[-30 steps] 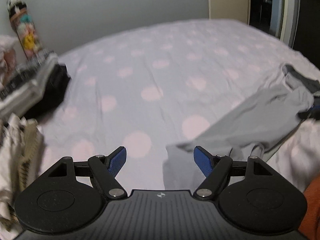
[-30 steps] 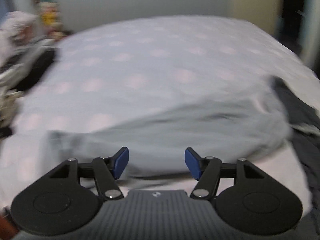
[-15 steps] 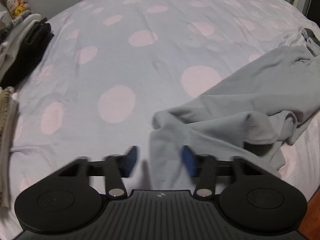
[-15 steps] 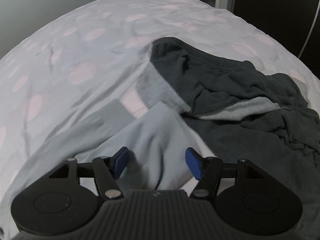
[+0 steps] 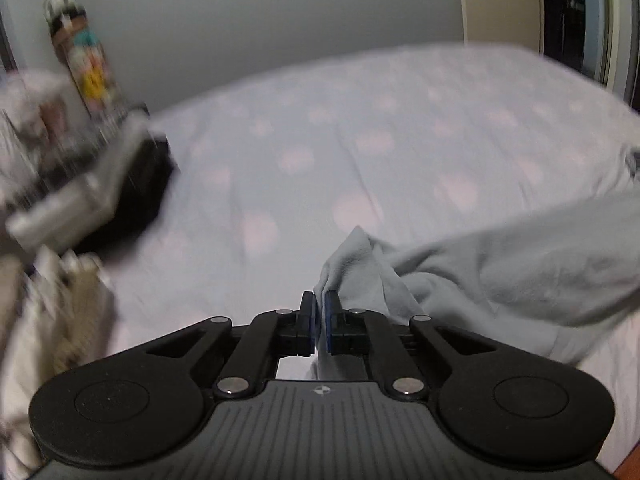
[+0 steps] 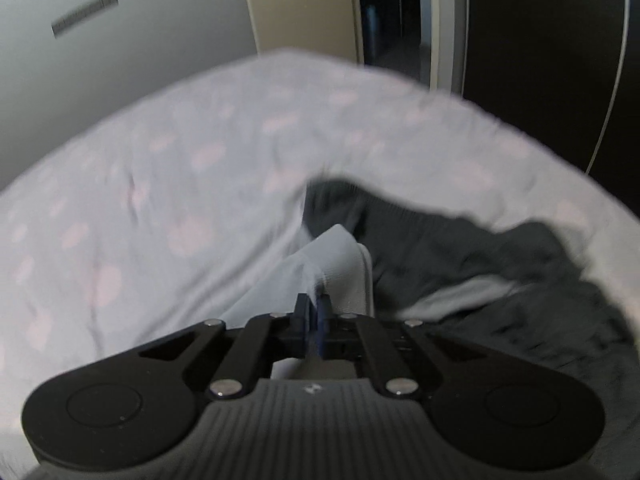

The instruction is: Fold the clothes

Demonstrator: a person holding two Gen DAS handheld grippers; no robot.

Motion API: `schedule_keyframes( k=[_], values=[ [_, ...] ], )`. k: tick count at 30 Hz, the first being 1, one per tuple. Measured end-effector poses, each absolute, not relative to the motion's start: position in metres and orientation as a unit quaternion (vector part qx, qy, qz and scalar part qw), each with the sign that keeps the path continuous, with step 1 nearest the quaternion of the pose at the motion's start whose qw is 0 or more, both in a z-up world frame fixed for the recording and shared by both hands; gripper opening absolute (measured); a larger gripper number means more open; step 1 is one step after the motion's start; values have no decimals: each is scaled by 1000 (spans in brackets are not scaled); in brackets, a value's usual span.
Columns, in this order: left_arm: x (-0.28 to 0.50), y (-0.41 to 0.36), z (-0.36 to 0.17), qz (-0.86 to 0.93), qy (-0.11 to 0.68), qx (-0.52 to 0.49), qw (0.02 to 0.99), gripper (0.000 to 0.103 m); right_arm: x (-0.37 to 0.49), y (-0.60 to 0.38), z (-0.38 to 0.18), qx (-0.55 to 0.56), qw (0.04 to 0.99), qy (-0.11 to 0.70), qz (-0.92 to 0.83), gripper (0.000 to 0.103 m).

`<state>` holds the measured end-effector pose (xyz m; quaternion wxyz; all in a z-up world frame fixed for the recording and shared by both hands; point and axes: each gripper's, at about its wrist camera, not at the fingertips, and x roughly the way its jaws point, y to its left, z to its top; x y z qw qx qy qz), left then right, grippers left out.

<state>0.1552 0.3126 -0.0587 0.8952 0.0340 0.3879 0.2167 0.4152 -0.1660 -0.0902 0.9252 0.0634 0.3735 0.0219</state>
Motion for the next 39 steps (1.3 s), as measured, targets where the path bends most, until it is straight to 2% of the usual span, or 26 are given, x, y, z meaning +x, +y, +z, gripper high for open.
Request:
schedule_keyframes(
  k=[3,6,9,17,22,24,29,30,32,33,36,39],
  values=[
    [141,307,-25,211,352,54,910,5,390,-179,-58,65,938,340,30,4],
    [127,295,-17,164,366,63,914,5,370,-192,-50,44,941,333,31,4],
    [112,274,-30,105,403,77,906,5,356,-213,-64,35,932,360,7,4],
    [75,212,-99,-36,522,169,835,6,322,-268,-151,71,875,478,-44,4],
    [68,216,-98,-31,538,173,825,13,295,-287,-161,72,867,489,-66,10],
    [68,224,-91,-20,536,155,830,23,292,-291,-154,77,872,479,-60,10],
    [73,245,-77,1,524,123,843,34,295,-274,-134,56,885,462,-12,14],
    [74,249,-75,5,521,119,845,37,299,-269,-131,52,886,460,2,16],
    [80,253,-76,-3,524,121,843,43,306,-254,-127,37,889,455,30,26],
    [84,254,-79,-7,529,126,839,46,311,-246,-126,25,890,453,44,27],
    [96,257,-97,-3,550,143,823,47,326,-220,-127,-9,887,452,89,28],
    [106,261,-113,3,561,142,815,47,344,-197,-134,-31,877,459,135,40]
  ],
)
